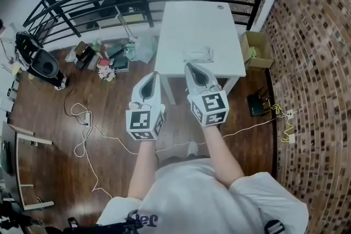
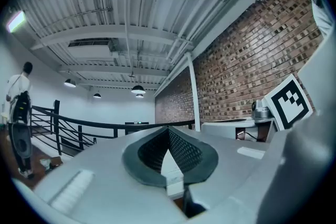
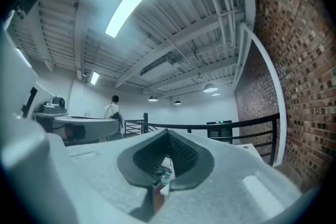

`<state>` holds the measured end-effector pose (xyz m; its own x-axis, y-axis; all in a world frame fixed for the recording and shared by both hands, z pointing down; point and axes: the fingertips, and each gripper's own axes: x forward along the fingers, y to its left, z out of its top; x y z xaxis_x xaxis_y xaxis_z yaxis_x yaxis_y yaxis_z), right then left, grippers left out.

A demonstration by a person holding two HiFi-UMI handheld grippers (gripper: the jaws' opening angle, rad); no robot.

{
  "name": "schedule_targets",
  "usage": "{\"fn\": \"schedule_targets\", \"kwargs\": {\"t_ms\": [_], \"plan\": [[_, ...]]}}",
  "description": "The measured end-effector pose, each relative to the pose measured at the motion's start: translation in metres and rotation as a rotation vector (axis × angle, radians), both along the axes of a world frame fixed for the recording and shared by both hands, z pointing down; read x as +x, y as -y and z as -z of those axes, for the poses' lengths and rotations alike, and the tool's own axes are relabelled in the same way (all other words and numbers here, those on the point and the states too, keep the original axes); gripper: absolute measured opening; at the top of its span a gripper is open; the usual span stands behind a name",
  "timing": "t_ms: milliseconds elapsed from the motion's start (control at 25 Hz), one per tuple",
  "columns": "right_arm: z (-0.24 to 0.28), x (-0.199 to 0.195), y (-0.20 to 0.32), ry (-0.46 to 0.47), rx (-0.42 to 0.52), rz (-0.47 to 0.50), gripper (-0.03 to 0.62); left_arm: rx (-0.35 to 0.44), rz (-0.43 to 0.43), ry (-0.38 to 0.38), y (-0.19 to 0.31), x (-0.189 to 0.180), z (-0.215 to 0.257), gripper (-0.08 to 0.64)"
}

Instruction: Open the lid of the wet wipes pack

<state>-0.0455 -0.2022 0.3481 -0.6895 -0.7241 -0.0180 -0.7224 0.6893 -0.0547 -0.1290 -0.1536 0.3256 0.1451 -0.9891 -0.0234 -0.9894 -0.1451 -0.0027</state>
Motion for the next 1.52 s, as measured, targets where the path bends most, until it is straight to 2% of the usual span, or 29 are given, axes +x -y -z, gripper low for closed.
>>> {"fn": "schedule_targets", "kwargs": {"t_ms": [160, 280, 520, 680, 840, 960, 1120, 1280, 1400, 1520], "plan": [[-0.043, 0.017, 0.040, -0.023, -0.108, -0.029, -0.009, -0.086, -0.017, -0.015, 0.041, 0.010, -0.042, 0.015], [-0.064, 0.029, 0.061, -0.038, -0.170, -0.038, -0.009, -0.115, -0.055, -0.021, 0.067, 0.021, -0.061, 0.015], [-0.088, 0.040, 0.103, -0.091, -0.208, -0.051, -0.009, -0.140, -0.106, -0.052, 0.136, 0.031, -0.083, 0.015], [-0.085, 0.045, 0.155, -0.106, -0.206, -0.087, -0.009, -0.133, -0.147, -0.061, 0.192, 0.033, -0.084, 0.015], [-0.073, 0.028, 0.210, -0.133, -0.178, -0.077, -0.009, -0.117, -0.174, -0.065, 0.254, 0.018, -0.080, 0.015], [-0.073, 0.005, 0.243, -0.156, -0.177, -0.023, -0.009, -0.155, -0.200, -0.066, 0.305, -0.004, -0.087, 0.015], [-0.097, -0.001, 0.293, -0.187, -0.245, -0.056, -0.009, -0.185, -0.208, -0.057, 0.362, -0.029, -0.101, 0.015], [-0.135, -0.009, 0.330, -0.221, -0.338, -0.079, -0.009, -0.273, -0.274, -0.044, 0.397, -0.040, -0.138, 0.015], [-0.152, -0.018, 0.344, -0.234, -0.357, -0.098, -0.009, -0.329, -0.328, -0.037, 0.415, -0.047, -0.171, 0.015], [-0.170, -0.010, 0.343, -0.260, -0.397, -0.120, -0.009, -0.405, -0.389, -0.022, 0.414, -0.037, -0.209, 0.015]]}}
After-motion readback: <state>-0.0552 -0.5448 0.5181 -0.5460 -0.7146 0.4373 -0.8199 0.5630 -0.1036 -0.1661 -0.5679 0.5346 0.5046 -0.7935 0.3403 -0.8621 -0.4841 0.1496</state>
